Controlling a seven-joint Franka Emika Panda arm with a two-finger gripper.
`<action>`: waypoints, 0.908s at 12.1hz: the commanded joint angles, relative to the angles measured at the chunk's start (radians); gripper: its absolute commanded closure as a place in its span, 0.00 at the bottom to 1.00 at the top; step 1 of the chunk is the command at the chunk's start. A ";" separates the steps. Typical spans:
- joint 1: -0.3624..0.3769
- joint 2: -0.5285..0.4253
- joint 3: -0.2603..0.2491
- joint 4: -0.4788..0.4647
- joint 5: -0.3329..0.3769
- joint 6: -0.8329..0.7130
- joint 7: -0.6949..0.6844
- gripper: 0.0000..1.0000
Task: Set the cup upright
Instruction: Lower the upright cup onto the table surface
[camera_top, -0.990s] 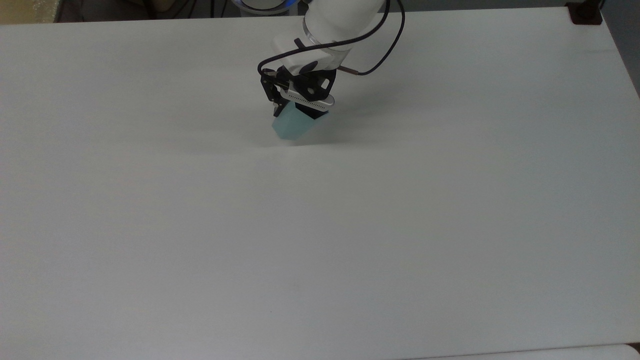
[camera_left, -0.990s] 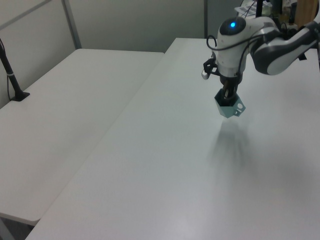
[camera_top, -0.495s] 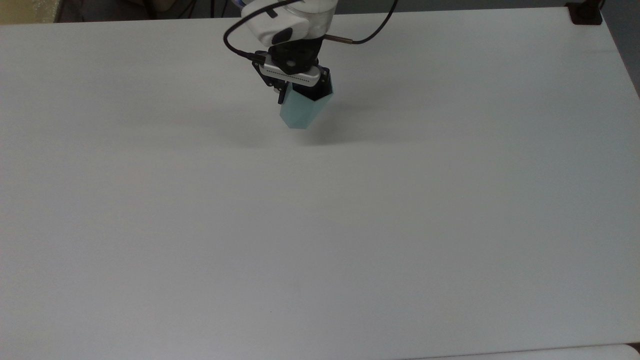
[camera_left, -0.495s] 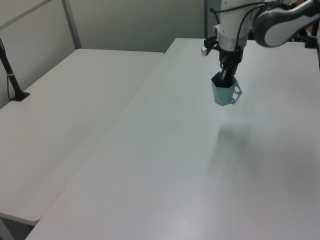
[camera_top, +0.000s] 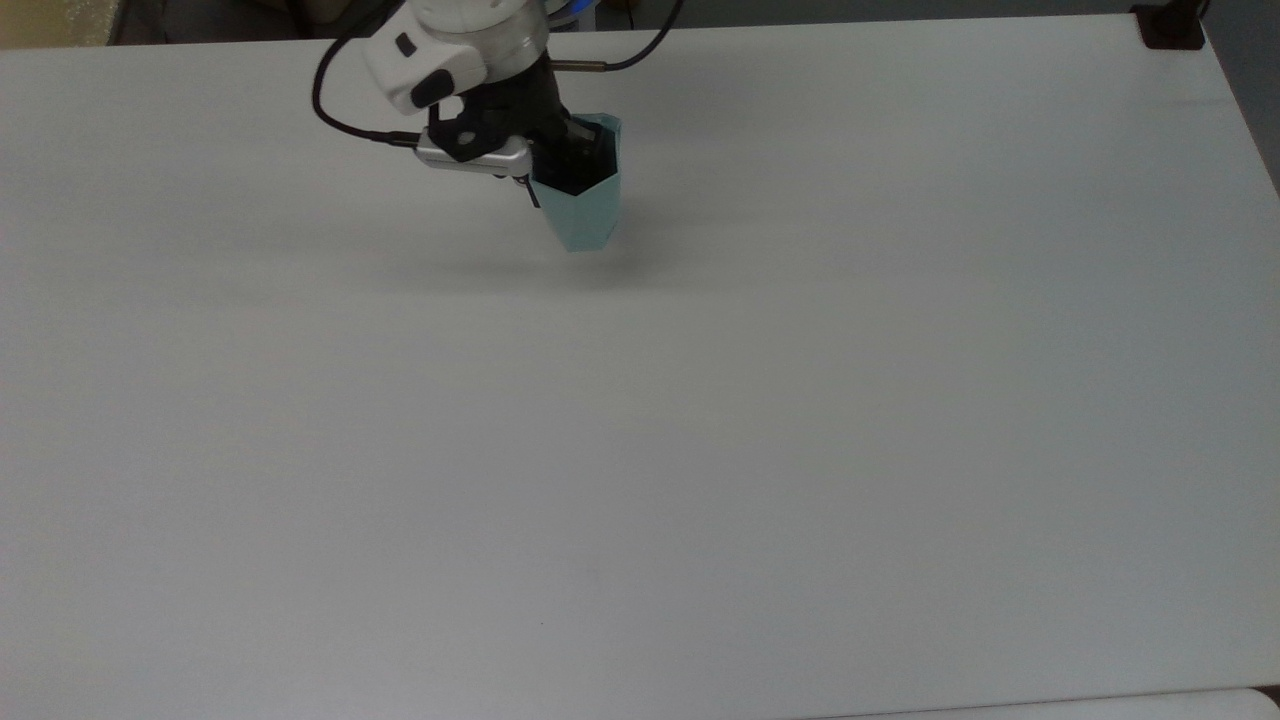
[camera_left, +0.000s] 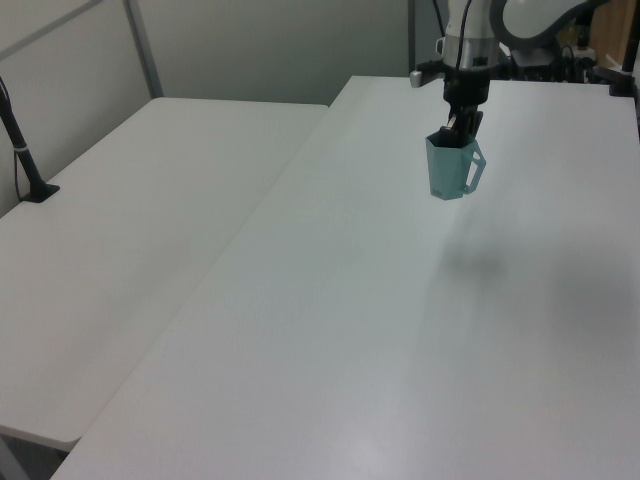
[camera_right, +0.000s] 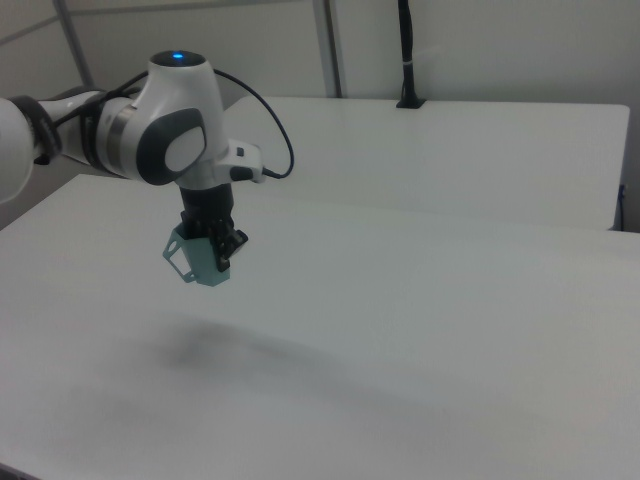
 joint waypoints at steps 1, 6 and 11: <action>-0.016 -0.003 -0.003 -0.049 0.044 0.095 -0.038 1.00; -0.088 0.072 -0.003 -0.096 0.042 0.180 -0.071 1.00; -0.102 0.129 -0.003 -0.106 0.042 0.237 -0.087 1.00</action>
